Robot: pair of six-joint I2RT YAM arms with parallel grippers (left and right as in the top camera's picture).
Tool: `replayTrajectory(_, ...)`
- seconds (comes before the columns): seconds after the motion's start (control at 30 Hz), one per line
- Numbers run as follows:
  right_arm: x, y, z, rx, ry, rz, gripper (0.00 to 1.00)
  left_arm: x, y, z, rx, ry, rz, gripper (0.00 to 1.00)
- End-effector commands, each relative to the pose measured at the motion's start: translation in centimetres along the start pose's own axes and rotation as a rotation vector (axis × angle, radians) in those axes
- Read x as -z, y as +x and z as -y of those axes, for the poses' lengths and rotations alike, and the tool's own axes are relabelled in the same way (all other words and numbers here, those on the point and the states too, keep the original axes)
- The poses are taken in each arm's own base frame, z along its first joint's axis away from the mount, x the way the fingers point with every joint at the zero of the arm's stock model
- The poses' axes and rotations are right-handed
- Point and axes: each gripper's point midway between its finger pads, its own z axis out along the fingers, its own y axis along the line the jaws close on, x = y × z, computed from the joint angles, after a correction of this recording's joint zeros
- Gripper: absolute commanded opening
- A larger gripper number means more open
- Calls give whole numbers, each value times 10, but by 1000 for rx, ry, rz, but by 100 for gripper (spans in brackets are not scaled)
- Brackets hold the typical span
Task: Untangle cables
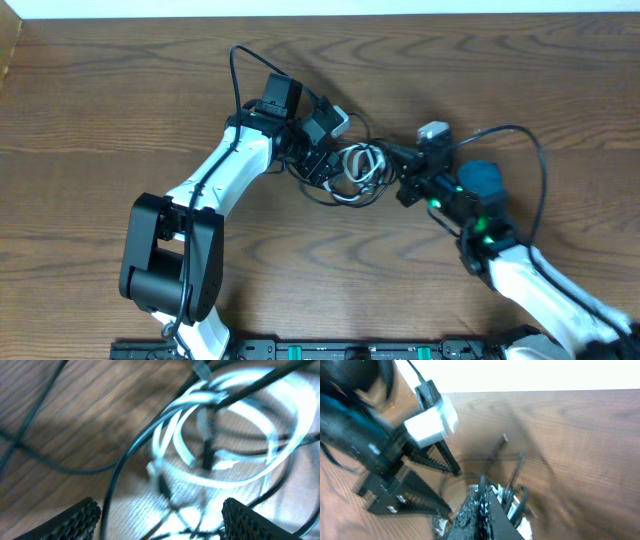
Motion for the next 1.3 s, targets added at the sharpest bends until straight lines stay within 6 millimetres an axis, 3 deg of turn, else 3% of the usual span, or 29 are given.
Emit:
replayTrajectory(0.0, 25, -43, -16, 25, -45, 106, 1, -4, -4, 9, -42, 64, 22, 79)
replayTrajectory(0.33, 73, -93, -29, 78, -35, 265, 1, -12, -3, 26, -69, 91, 3, 79)
replayTrajectory(0.57, 77, -92, -17, 60, 8, 256, 1, -15, -10, 53, -173, 189, 35, 76)
replayTrajectory(0.67, 75, -75, 4, 14, 97, 191, 1, -17, -9, 63, -222, 218, 35, 76)
replayTrajectory(0.8, 77, -38, 36, -61, 237, 54, 5, -17, -5, 68, -261, 232, 21, 76)
replayTrajectory(0.83, 79, -28, 43, -80, 269, 14, 11, -17, -4, 68, -262, 232, 18, 76)
replayTrajectory(0.93, 86, 6, 58, -127, 341, -113, 46, -18, -2, 66, -263, 220, 8, 76)
replayTrajectory(1.07, 98, 36, 69, -115, 403, -241, 76, -19, 1, 58, -265, 177, -20, 76)
replayTrajectory(1.27, 137, 77, 105, -103, 678, -418, 84, -21, 8, 44, -271, 97, -71, 77)
